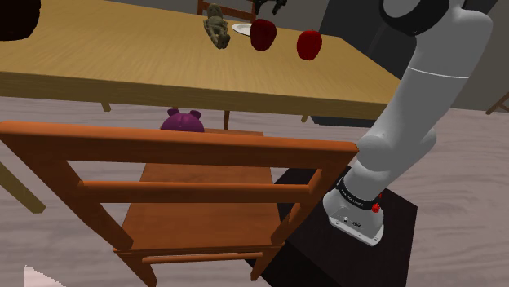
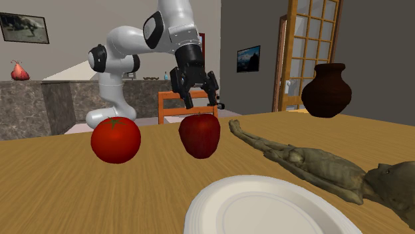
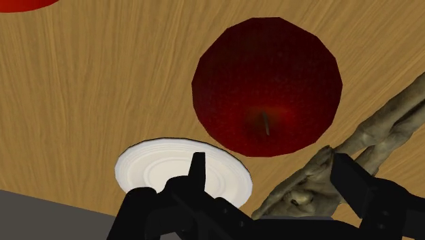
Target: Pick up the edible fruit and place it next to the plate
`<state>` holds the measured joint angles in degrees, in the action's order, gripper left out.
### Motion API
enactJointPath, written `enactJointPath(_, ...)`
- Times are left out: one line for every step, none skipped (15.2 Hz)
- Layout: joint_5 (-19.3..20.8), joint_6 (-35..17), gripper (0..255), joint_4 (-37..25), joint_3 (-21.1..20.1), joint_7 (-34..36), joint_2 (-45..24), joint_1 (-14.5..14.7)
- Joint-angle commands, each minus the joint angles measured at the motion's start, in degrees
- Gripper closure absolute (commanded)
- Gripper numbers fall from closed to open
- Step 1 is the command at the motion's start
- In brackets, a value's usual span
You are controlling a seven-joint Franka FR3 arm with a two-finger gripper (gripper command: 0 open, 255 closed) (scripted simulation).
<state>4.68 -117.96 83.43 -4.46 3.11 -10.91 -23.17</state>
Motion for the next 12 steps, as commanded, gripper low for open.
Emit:
enactJointPath(-0.1,1.5,0,-0.8,0.0,0.0,0.7,0.0)
enactJointPath(-0.1,3.1,0,-1.7,-0.1,-0.1,1.4,0.1)
enactJointPath(-0.2,4.7,0,-2.7,-0.1,-0.1,2.0,0.1)
enactJointPath(-0.2,5.9,0,-3.5,-0.1,-0.2,2.4,0.1)
enactJointPath(-0.2,5.9,0,-3.5,-0.1,-0.2,2.4,0.1)
enactJointPath(-0.2,5.9,0,-3.5,-0.1,-0.2,2.4,0.1)
enactJointPath(-0.2,5.9,0,-3.5,-0.1,-0.2,2.4,0.1)
enactJointPath(-0.2,5.9,0,-3.5,-0.1,-0.2,2.4,0.1)
enactJointPath(-0.2,5.9,0,-3.5,-0.1,-0.2,2.4,0.1)
enactJointPath(-0.2,5.9,0,-3.5,-0.1,-0.2,2.4,0.1)
enactJointPath(-0.2,5.9,0,-3.5,-0.1,-0.2,2.4,0.1)
enactJointPath(-0.2,5.9,0,-3.5,-0.1,-0.2,2.4,0.1)
